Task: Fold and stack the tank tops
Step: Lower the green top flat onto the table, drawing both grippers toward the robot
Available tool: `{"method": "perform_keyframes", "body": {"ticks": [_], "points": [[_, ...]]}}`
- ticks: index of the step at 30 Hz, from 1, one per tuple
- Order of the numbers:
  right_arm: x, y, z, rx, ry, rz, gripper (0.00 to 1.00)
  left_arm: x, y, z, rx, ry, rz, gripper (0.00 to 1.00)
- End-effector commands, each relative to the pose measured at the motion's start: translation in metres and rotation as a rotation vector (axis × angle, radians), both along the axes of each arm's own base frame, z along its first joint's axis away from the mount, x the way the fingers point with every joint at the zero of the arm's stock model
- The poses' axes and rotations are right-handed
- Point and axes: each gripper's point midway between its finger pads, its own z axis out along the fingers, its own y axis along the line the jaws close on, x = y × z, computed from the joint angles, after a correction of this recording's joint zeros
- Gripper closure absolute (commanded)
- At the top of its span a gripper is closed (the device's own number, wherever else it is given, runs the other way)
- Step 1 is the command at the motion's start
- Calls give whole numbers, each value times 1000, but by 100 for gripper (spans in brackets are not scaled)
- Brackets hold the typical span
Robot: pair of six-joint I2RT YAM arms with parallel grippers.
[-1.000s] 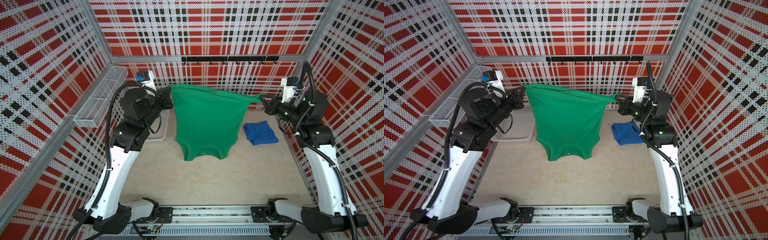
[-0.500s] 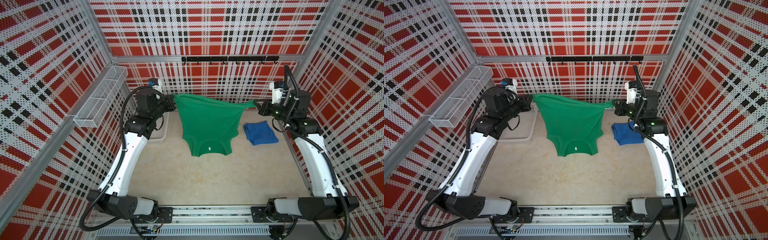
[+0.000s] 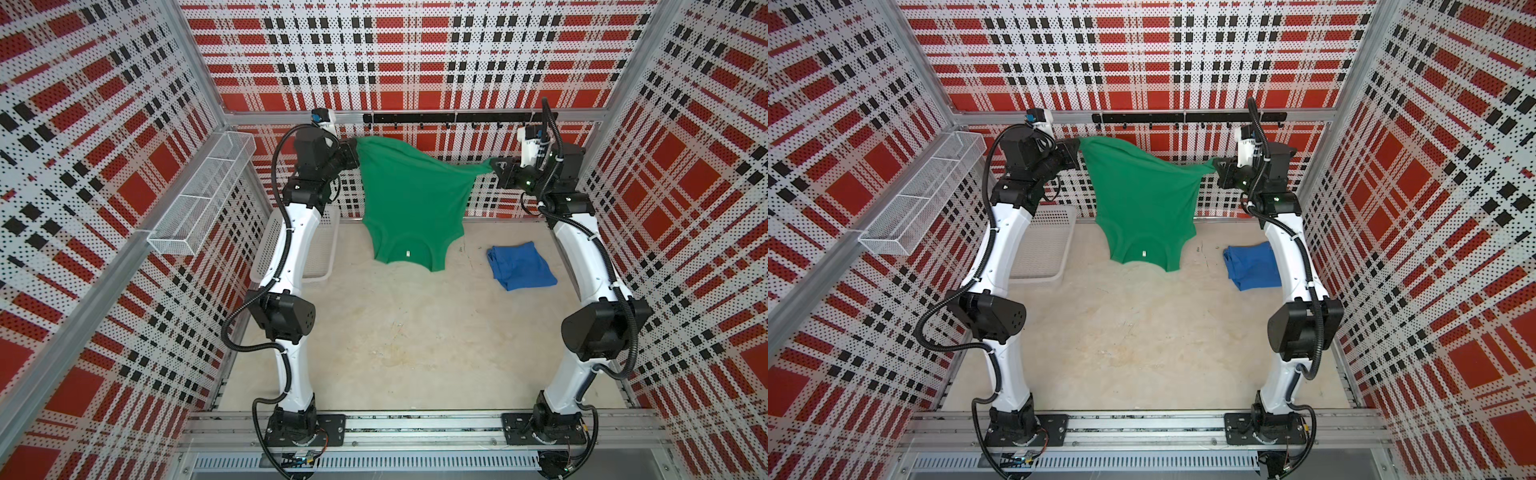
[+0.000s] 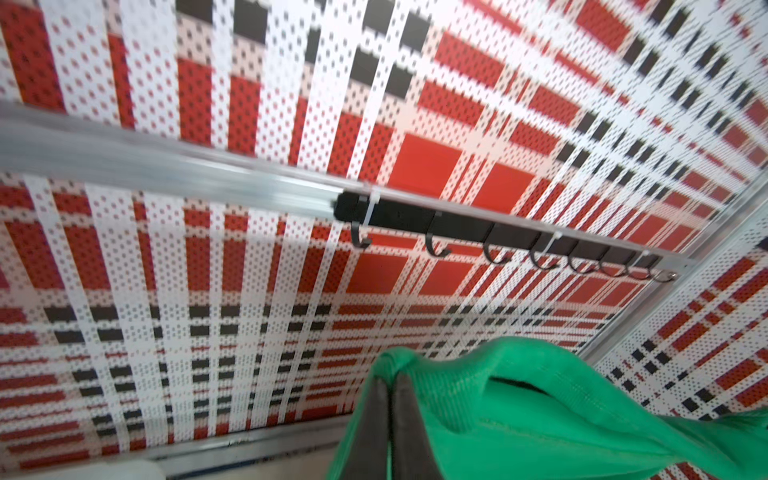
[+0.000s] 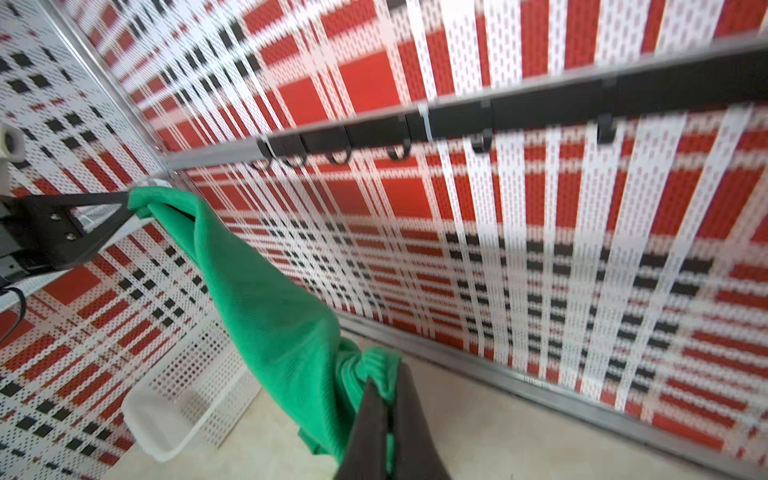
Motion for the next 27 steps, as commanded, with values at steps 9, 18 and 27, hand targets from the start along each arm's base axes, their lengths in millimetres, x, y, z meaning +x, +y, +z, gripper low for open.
{"method": "perform_keyframes", "body": {"ticks": [9, 18, 27], "points": [[-41, 16, -75, -71, 7, 136, 100, -46, 8, -102, -1, 125, -33, 100], [-159, 32, -234, -68, 304, 236, 100, -175, -12, -292, 11, 490, -44, 100], [-289, 21, -343, 259, 891, 20, 84, -321, -32, -378, -178, 747, -81, 100]]}}
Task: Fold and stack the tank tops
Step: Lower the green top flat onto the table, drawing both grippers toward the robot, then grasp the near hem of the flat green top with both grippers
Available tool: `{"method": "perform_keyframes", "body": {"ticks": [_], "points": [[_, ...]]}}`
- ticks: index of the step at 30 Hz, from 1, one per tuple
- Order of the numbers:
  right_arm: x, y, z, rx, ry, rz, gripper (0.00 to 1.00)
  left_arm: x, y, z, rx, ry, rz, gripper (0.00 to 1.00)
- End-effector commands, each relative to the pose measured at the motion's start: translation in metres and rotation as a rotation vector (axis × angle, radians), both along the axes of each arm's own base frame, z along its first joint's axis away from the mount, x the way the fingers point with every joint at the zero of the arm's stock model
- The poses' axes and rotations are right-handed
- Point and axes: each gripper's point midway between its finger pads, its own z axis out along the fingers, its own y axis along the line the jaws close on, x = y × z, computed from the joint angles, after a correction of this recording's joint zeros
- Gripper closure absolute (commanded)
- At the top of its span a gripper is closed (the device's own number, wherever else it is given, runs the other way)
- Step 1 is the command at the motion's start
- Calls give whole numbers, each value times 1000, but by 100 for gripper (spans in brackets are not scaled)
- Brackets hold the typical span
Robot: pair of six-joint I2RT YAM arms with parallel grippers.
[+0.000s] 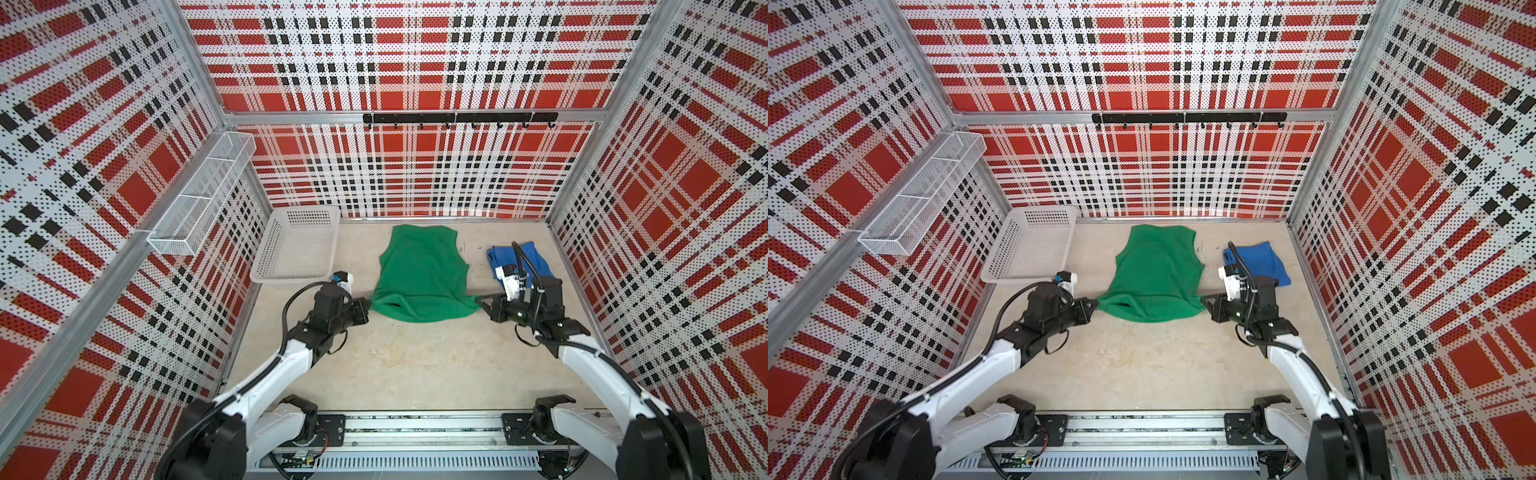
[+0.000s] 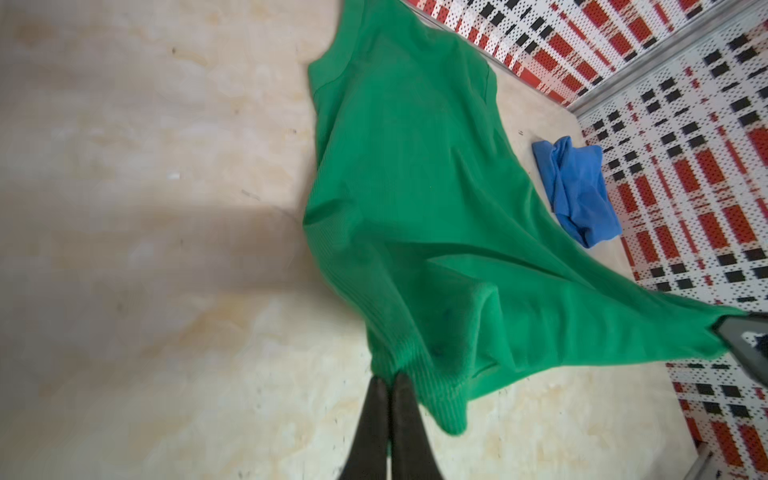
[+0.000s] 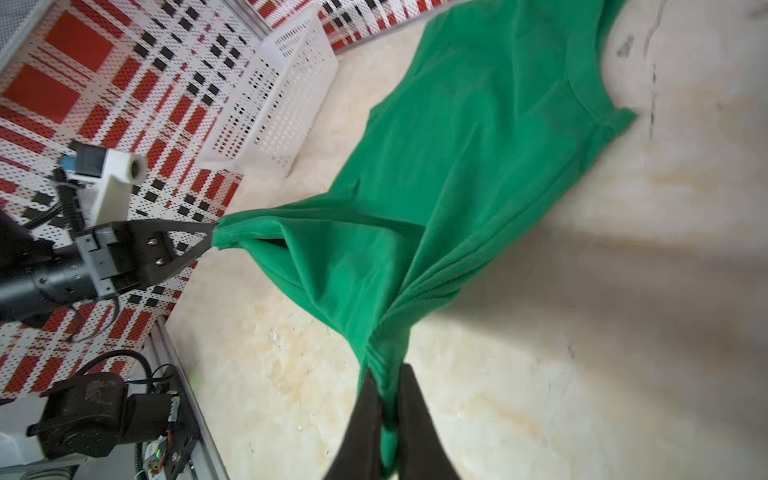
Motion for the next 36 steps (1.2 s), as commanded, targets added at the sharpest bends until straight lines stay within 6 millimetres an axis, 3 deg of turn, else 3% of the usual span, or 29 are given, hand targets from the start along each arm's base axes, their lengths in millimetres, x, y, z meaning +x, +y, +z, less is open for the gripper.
{"method": "perform_keyframes", "body": {"ticks": [1, 3, 4, 6, 9, 12, 16, 19, 23, 26, 28, 31, 36], "points": [[-39, -6, -23, 136, 260, -152, 80, -30, 5, -5, -93, 56, 94, 97], [-55, -12, -11, 190, 237, -206, 68, -44, 12, 7, -116, 31, 124, 59], [-58, -18, -5, 175, 210, -239, 63, -48, 15, 15, -128, 11, 136, 45], [-61, -36, 15, 111, 120, -312, 52, -50, 27, 38, -137, -49, 173, 33], [-53, -46, 21, 13, 119, -338, 50, -39, 40, 58, -91, -116, 219, 31], [-35, -44, 9, -51, 175, -333, 51, -11, 36, 48, 2, -88, 198, 36], [-16, -36, 1, -252, 167, -364, 63, 43, -8, 41, 190, -95, 80, 40], [-8, -8, -11, -333, 184, -323, 69, 95, -48, 48, 253, -146, -3, 43], [-8, 40, -49, -308, 265, -226, 73, 163, -93, 33, 169, -162, -91, 52], [-10, 56, -78, -310, 326, -210, 75, 198, -121, 6, 163, -129, -146, 52], [-10, 61, -95, -312, 359, -209, 75, 210, -131, -21, 170, -86, -164, 52], [-9, 54, -114, -373, 393, -233, 75, 216, -129, -58, 173, -18, -157, 52], [0, 16, -132, -512, 428, -295, 76, 200, -97, -94, 176, 60, -88, 52]]}}
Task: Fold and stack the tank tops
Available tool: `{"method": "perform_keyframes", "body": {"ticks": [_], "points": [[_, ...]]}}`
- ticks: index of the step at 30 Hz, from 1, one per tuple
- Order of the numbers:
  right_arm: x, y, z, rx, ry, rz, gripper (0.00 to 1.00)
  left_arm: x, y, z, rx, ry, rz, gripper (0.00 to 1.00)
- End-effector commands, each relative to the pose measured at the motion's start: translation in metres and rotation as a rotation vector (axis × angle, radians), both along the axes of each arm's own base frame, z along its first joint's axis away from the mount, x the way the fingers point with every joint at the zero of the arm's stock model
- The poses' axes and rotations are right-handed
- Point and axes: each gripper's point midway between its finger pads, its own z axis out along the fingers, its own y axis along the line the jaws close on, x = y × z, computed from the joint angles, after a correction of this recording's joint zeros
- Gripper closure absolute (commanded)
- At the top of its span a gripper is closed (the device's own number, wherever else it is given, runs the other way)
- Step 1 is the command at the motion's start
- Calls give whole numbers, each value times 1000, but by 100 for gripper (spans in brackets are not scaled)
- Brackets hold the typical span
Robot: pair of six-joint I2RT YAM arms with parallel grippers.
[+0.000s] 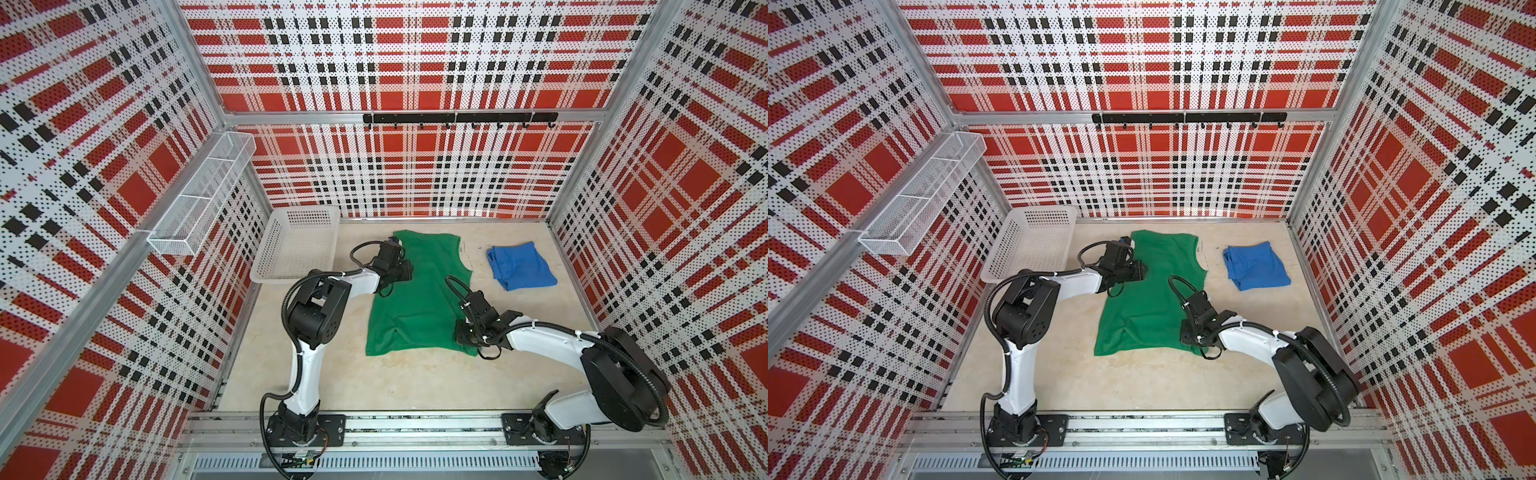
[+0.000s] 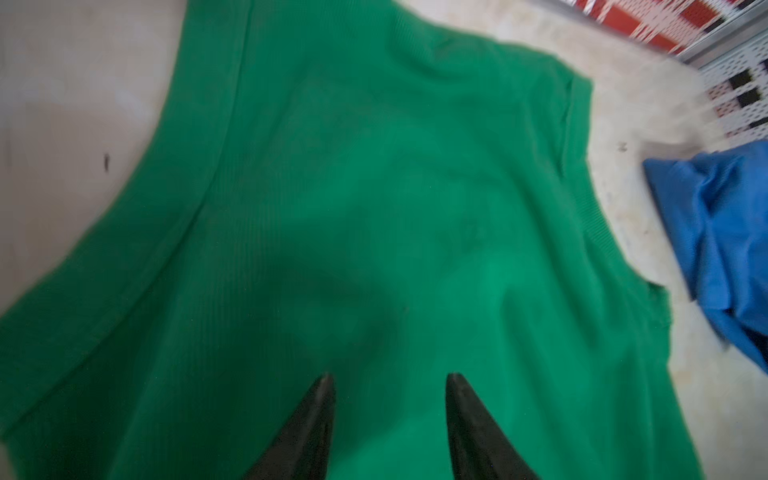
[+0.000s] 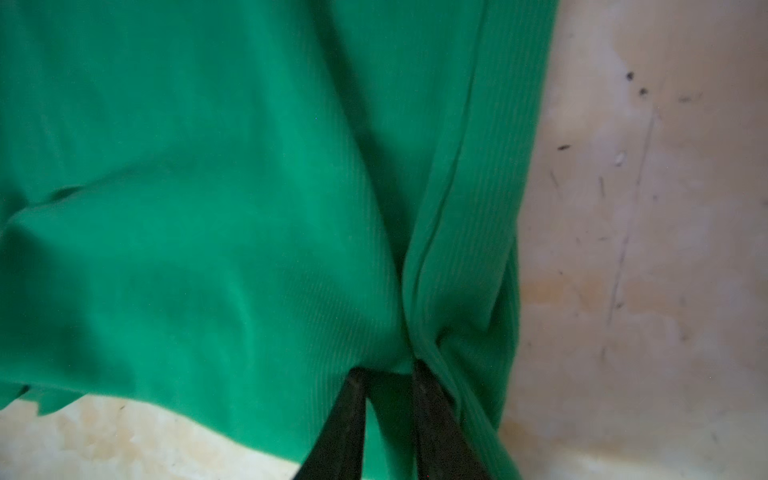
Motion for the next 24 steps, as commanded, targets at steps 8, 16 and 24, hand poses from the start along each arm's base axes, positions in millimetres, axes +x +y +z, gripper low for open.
{"method": "perform_keyframes", "body": {"ticks": [8, 16, 24], "points": [[39, -110, 9, -228, -24, -176, 67, -32, 77, -22, -11, 56, 156, 52], [59, -83, 55, -156, -132, -87, 63, -61, 89, -21, -70, 70, 226, 52], [43, 10, 18, 2, -26, 78, 69, -119, 97, -10, -166, 58, 333, 51]]}}
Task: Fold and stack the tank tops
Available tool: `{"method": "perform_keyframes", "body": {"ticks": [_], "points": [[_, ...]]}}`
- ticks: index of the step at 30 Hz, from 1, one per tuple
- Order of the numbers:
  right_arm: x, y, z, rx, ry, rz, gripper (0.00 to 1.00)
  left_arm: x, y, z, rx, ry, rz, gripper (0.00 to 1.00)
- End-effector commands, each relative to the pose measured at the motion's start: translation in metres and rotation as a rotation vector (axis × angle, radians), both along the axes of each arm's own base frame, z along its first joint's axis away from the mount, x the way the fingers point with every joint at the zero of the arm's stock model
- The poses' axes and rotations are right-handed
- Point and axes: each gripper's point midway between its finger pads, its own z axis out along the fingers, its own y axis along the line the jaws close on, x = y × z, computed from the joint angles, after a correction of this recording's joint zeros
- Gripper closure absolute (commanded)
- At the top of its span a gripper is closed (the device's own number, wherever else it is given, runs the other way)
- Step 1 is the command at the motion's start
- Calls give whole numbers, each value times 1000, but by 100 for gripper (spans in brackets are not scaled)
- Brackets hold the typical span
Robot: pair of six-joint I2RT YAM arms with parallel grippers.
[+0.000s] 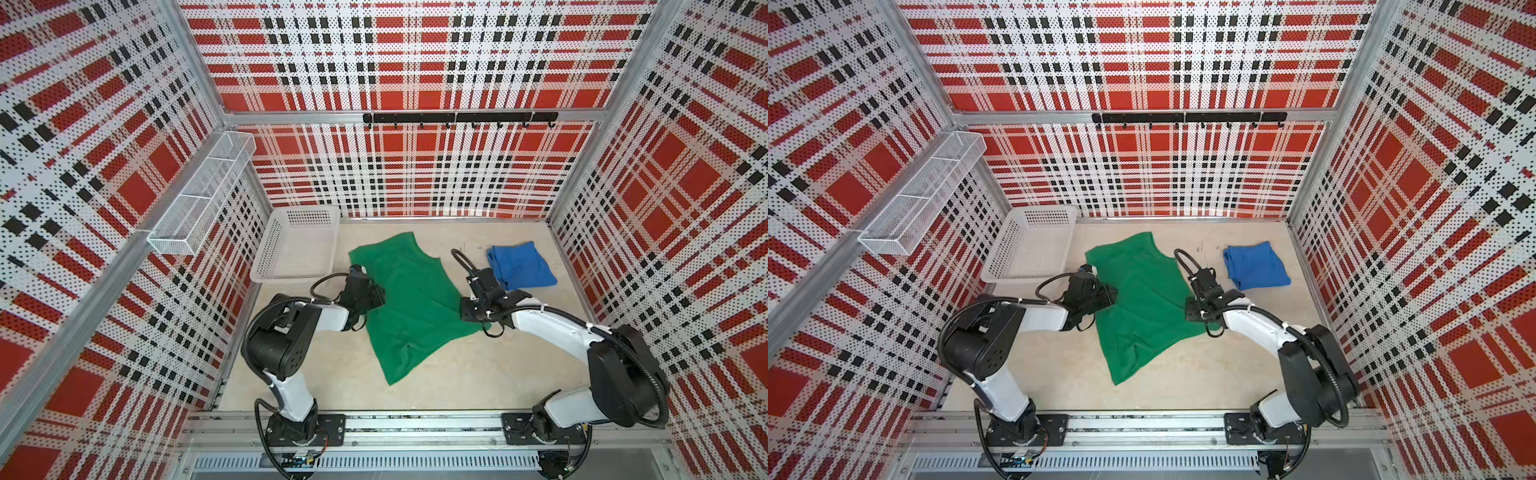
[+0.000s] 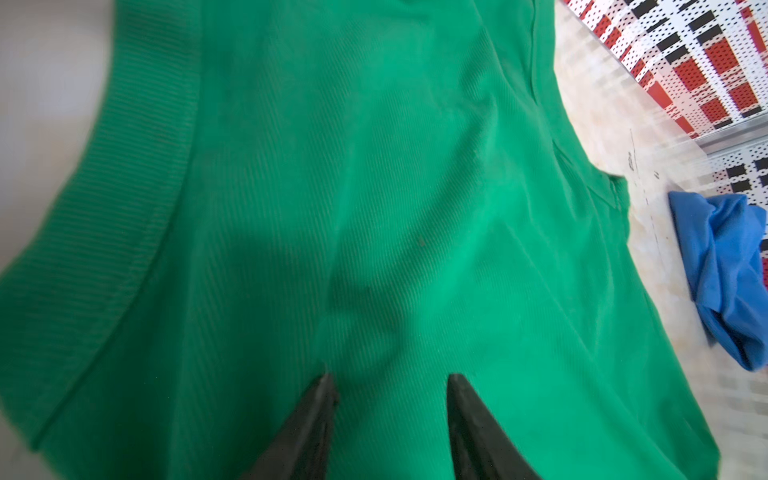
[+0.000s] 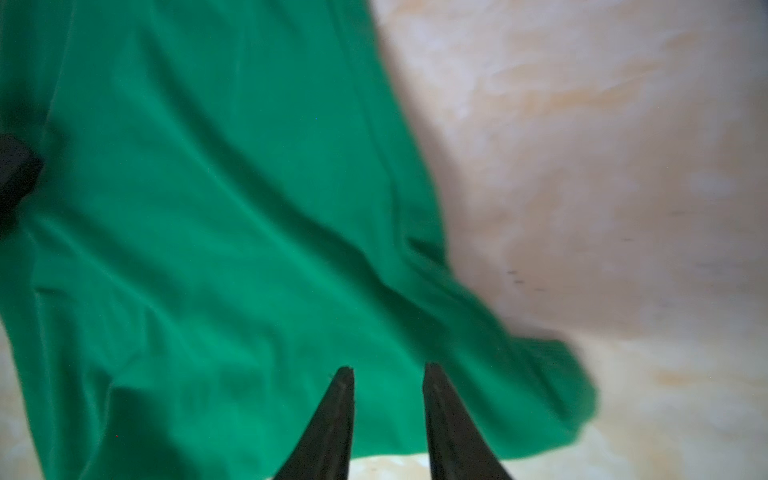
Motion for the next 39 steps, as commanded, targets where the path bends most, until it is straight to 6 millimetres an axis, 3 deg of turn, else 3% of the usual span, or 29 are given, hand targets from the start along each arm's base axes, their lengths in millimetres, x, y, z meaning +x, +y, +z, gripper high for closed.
{"method": "perform_keyframes", "body": {"ticks": [1, 7, 11, 14, 17, 20, 22, 25, 31, 34, 39], "points": [[-2, 7, -27, 15, 73, -14, 69, -30, 8, -8, -36, 43, 77, 51], [26, -14, -51, -92, 99, -39, 70, -77, 21, -14, -62, 64, 142, 51], [67, -35, -64, -142, 96, -21, 70, -108, 37, -19, -109, 79, 207, 51], [103, -42, -69, -164, 74, 19, 70, -129, 38, -20, -157, 80, 235, 51], [138, -48, -54, -201, 28, 66, 69, -143, 20, -12, -203, 73, 206, 51], [152, -50, -14, -214, -28, 72, 66, -143, 5, 2, -198, 74, 170, 47], [143, -48, 10, -183, -54, 64, 63, -134, 1, 15, -159, 58, 151, 44], [108, -47, 29, -102, -50, 51, 60, -112, 0, 40, -125, 13, 129, 40], [5, -43, 15, 10, 84, 51, 69, -45, 12, 77, -74, -97, 103, 38], [-37, -30, 6, 21, 135, 71, 74, -6, 13, 74, -27, -103, 78, 38], [-75, -6, -8, 80, 197, 84, 77, 34, 1, 50, -9, -73, 35, 38]]}}
